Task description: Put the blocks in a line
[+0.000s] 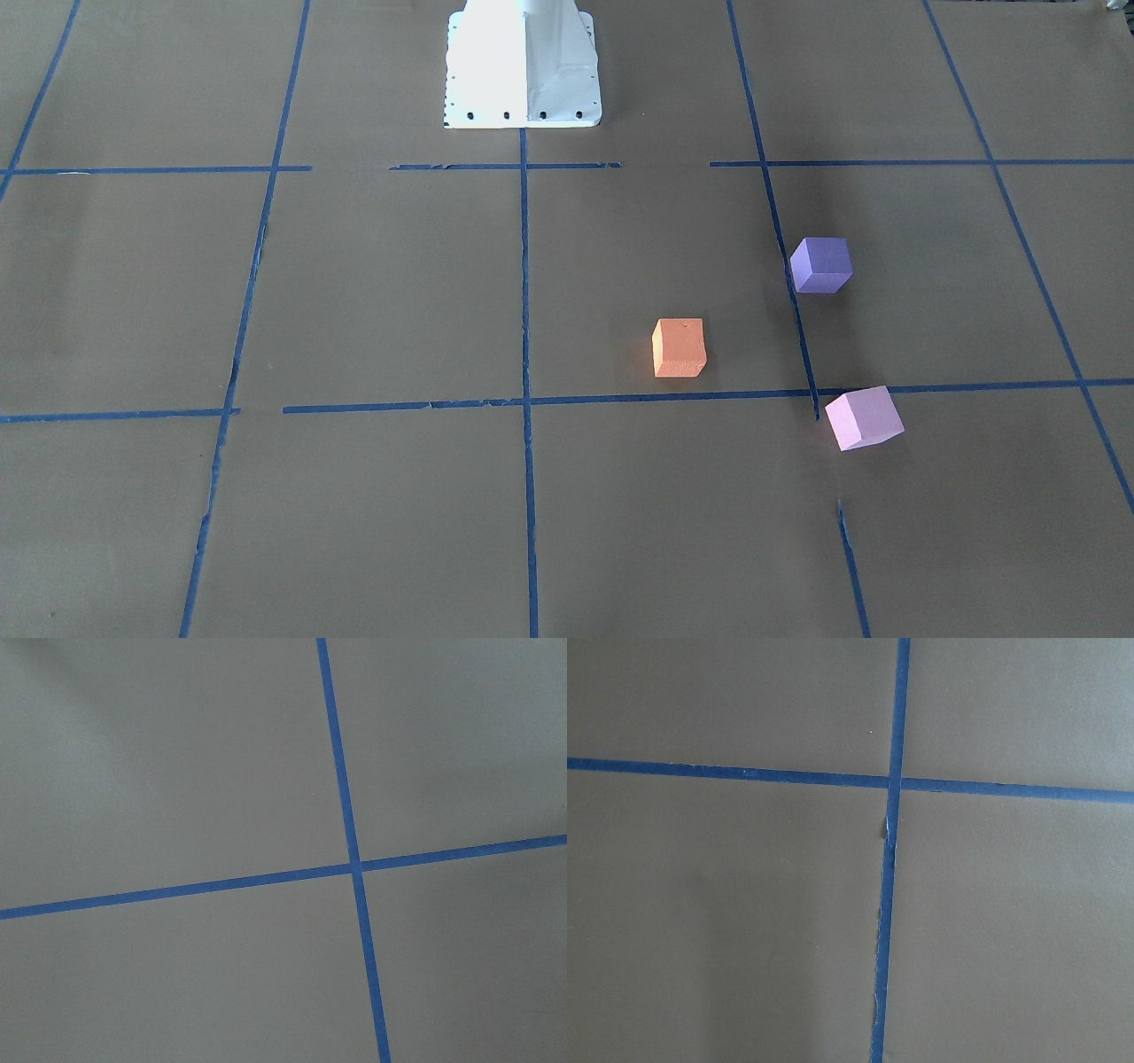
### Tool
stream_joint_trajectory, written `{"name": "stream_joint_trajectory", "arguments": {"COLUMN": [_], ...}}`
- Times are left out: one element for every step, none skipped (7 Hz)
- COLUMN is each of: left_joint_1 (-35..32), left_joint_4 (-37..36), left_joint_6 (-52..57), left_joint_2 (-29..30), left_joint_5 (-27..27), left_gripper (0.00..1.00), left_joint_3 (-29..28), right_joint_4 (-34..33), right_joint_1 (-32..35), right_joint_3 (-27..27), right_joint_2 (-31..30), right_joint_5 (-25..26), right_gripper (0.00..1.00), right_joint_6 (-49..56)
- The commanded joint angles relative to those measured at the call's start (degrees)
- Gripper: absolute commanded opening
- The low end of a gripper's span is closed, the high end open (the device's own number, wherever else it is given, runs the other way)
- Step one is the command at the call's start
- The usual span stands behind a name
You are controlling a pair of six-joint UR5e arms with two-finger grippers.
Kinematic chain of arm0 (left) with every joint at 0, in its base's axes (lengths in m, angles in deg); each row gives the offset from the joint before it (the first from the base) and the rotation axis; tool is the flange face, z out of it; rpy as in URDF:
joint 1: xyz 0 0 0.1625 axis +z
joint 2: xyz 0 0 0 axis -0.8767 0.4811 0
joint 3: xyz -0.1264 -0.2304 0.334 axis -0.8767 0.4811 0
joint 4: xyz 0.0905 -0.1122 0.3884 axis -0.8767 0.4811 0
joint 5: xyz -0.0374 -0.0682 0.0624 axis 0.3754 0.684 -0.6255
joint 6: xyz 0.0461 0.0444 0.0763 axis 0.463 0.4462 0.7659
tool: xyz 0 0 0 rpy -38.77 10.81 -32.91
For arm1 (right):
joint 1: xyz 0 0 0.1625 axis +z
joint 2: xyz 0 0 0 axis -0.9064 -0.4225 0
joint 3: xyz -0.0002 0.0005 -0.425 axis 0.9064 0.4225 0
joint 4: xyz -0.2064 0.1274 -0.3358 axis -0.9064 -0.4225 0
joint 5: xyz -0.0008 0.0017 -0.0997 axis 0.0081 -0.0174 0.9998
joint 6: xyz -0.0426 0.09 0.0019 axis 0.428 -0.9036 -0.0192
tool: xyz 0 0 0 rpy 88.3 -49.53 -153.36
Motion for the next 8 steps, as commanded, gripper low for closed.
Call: {"name": "stream_joint_trajectory", "arguments": {"left_joint_1": [0.0, 0.1, 0.5, 1.9, 3.9, 5.2, 7.3, 7.7], "left_joint_4": [0.0, 0.0, 0.0, 0.1, 2.3, 7.6, 9.6, 9.6], "left_joint_6": [-0.1, -0.1, -0.5, -0.6, 0.0, 0.1, 0.1, -0.1], "left_joint_2": [0.0, 0.0, 0.2, 0.9, 2.0, 2.0, 1.7, 2.5], "left_joint_5": [0.1, 0.1, 0.0, 0.0, -0.4, -0.4, -0.9, -1.2], "left_gripper": [1.0, 1.0, 1.0, 1.0, 1.0, 1.0, 1.0, 1.0], "left_joint_3": [-0.1, -0.1, -0.1, 0.0, -0.2, -0.1, -0.8, -0.9], "right_joint_4": [0.0, 0.0, 0.0, 0.0, 0.0, 0.0, 0.0, 0.0], "right_joint_1": [0.0, 0.0, 0.0, 0.0, 0.0, 0.0, 0.0, 0.0], "right_joint_3": [0.0, 0.0, -0.1, 0.0, 0.0, 0.0, 0.0, 0.0], "right_joint_2": [0.0, 0.0, 0.0, 0.0, 0.0, 0.0, 0.0, 0.0], "right_joint_5": [0.0, 0.0, 0.0, 0.0, 0.0, 0.0, 0.0, 0.0], "right_gripper": [1.0, 1.0, 1.0, 1.0, 1.0, 1.0, 1.0, 1.0], "right_joint_6": [0.0, 0.0, 0.0, 0.0, 0.0, 0.0, 0.0, 0.0]}}
